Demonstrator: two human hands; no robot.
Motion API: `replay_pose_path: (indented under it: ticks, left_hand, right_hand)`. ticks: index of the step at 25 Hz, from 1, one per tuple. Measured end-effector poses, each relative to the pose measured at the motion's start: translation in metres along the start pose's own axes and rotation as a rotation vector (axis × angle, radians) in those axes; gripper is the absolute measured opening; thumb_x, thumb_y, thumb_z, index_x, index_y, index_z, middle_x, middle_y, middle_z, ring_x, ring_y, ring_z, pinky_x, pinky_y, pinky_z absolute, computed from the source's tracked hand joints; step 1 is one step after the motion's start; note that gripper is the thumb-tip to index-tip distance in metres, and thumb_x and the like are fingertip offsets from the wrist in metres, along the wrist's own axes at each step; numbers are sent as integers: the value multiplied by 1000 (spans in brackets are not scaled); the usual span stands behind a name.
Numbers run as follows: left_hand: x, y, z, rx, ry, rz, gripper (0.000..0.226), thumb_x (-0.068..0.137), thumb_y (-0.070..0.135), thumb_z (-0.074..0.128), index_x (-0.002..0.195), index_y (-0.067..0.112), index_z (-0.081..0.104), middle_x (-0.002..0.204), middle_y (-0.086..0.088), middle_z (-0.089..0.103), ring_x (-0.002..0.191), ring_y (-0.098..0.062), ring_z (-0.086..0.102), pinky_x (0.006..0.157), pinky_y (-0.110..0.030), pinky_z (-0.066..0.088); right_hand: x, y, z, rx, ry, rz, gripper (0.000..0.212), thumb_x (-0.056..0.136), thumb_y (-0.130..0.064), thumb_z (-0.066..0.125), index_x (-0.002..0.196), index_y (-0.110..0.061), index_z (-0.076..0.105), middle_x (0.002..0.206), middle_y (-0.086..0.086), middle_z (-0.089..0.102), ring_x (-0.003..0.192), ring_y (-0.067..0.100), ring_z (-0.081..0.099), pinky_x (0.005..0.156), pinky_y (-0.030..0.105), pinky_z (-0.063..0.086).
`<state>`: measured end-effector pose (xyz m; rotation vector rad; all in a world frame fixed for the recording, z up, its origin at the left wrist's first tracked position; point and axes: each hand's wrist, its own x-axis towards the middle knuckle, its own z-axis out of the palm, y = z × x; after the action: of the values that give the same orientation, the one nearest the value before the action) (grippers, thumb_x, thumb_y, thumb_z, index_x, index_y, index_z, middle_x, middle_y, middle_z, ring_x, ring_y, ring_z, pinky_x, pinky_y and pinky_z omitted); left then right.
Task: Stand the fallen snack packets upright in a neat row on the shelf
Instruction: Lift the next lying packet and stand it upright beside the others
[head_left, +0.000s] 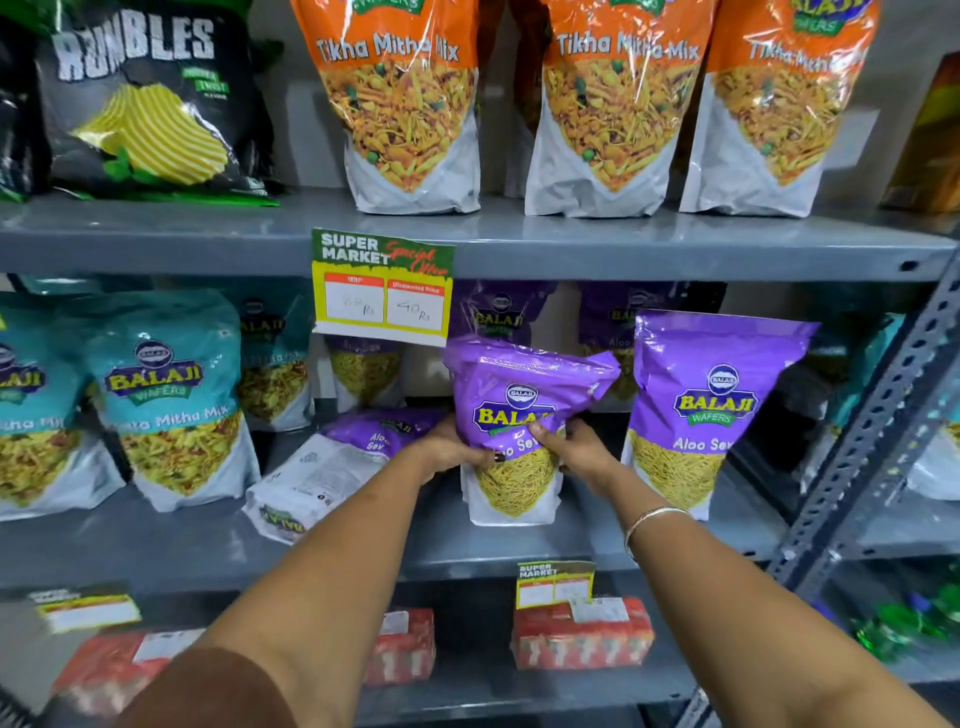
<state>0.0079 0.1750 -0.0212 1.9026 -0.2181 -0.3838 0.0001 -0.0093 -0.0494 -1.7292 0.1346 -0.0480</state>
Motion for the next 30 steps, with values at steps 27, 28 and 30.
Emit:
replay_pose_path:
  ticks: [27,28,30]
  left_hand:
    - [-46,-76,-151,506,403,-284,62,88,40,53,141,10,42,144,-14,47,129,-29,48,101,-30,39]
    - [-38,-85,-166,513,351,-286,62,89,41,50,143,13,39,146,-14,46,129,-29,48,100,-29,39]
    - [-23,-103,-187,529,263,-267,61,92,42,46,144,11,37,147,-14,44,129,-30,47,99,-28,39]
  right_hand:
    - [-15,-38,156,-690,-480,462,69,90,-49,44,135,3,35,73,9,49,56,21,52,57,34,45]
    - [-9,-36,169,-625,-431,472,66,91,-47,44,135,1,35,73,9,46,57,21,49,57,33,44]
    - [3,-29,191,-498,-322,488,51,91,-44,47,124,-4,42,73,10,41,57,21,44,55,32,42]
